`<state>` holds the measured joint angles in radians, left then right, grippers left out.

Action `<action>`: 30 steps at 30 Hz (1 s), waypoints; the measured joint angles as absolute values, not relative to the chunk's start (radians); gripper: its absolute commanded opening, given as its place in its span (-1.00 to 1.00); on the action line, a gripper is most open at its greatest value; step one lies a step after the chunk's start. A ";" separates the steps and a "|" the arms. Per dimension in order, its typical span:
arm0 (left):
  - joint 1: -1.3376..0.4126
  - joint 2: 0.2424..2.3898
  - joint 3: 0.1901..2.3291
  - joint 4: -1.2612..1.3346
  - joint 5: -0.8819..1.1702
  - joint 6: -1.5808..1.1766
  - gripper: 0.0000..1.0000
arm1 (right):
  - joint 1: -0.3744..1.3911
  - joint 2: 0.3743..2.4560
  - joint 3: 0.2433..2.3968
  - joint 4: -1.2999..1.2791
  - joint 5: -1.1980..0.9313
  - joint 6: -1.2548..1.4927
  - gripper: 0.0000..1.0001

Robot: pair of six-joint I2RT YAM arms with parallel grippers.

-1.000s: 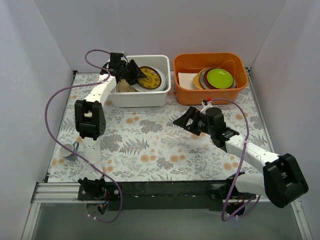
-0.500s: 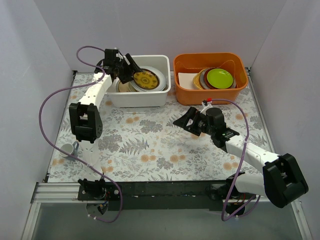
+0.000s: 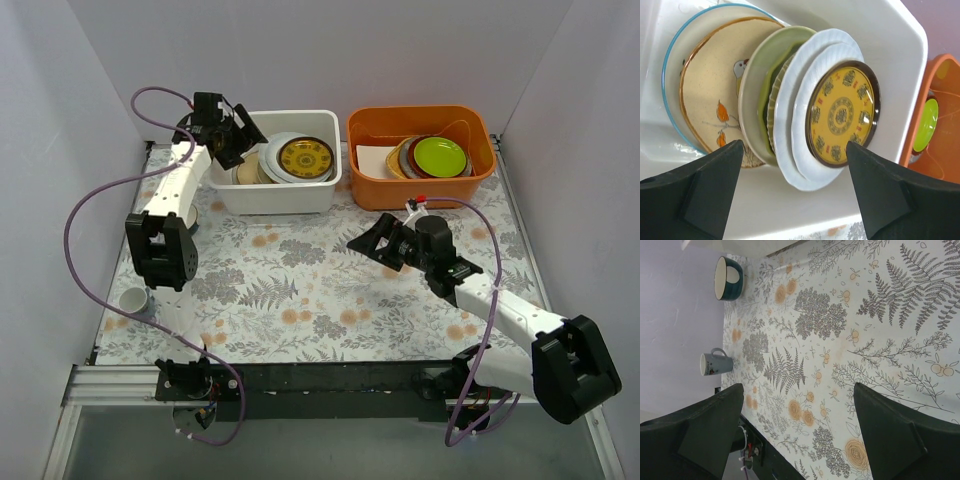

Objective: Place the plates into the plastic bin on the countertop
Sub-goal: Place the plate in the plastic bin, then reset both arms

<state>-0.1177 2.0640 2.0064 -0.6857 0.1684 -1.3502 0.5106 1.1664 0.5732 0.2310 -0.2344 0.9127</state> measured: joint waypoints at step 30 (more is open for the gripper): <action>-0.120 1.179 1.169 -0.667 0.318 -1.130 0.96 | 0.510 0.922 0.693 -0.346 0.179 0.582 0.96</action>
<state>-0.1196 1.1793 1.1687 -0.6670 0.3180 -1.1301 0.5102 0.9218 0.6926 -0.3462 0.1787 0.5823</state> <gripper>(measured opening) 0.981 0.980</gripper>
